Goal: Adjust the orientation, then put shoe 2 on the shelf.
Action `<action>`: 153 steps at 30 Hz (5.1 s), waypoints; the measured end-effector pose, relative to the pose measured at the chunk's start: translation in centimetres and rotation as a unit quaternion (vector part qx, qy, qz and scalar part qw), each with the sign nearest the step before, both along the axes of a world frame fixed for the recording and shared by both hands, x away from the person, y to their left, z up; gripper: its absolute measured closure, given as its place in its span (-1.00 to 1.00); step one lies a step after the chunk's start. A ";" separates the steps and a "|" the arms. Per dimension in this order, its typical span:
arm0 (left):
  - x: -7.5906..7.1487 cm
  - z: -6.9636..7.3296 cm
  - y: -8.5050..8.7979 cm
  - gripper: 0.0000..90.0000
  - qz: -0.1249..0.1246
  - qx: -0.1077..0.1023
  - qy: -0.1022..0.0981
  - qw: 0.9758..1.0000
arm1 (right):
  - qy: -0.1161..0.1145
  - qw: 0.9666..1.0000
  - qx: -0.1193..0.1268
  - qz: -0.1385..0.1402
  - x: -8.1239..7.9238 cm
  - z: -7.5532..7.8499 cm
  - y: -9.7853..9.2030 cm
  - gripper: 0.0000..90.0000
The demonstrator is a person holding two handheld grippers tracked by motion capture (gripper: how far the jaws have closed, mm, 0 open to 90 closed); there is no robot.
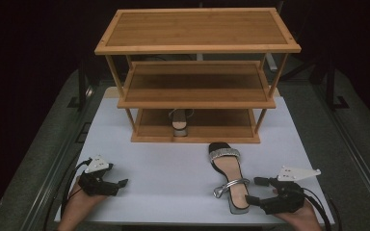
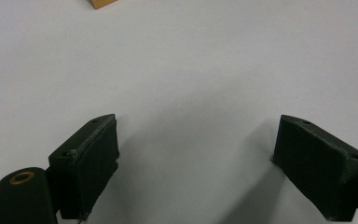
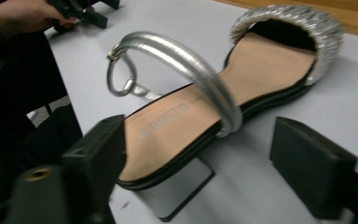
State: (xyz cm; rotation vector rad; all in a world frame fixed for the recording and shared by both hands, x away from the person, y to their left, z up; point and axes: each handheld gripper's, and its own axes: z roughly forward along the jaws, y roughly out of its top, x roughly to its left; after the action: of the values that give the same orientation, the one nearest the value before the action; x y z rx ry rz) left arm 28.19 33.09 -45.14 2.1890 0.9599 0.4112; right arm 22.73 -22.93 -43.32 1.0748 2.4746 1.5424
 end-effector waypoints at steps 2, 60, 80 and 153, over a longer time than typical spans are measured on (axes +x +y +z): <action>0.0 0.0 0.0 -0.72 0.000 0.000 0.000 1.000 | -0.004 1.000 -0.003 0.003 -0.3 -0.3 0.5 -0.69; 0.0 0.0 0.0 -0.72 0.000 0.000 0.000 1.000 | -0.010 1.000 0.011 0.010 0.0 -0.5 2.4 -0.49; -0.1 0.0 0.0 -0.71 0.000 0.002 -0.003 1.000 | -0.034 0.999 0.031 -0.019 4.4 0.7 3.2 -0.49; 0.0 0.0 0.0 -0.71 0.001 0.000 -0.002 1.000 | -0.030 0.989 -0.057 -0.133 21.1 -1.9 11.5 -0.60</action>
State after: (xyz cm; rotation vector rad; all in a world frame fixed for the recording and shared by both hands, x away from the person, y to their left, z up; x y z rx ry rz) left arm 28.16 33.07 -45.15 2.1874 0.9601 0.4153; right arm 43.86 -11.48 -45.22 1.2570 2.2397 1.3221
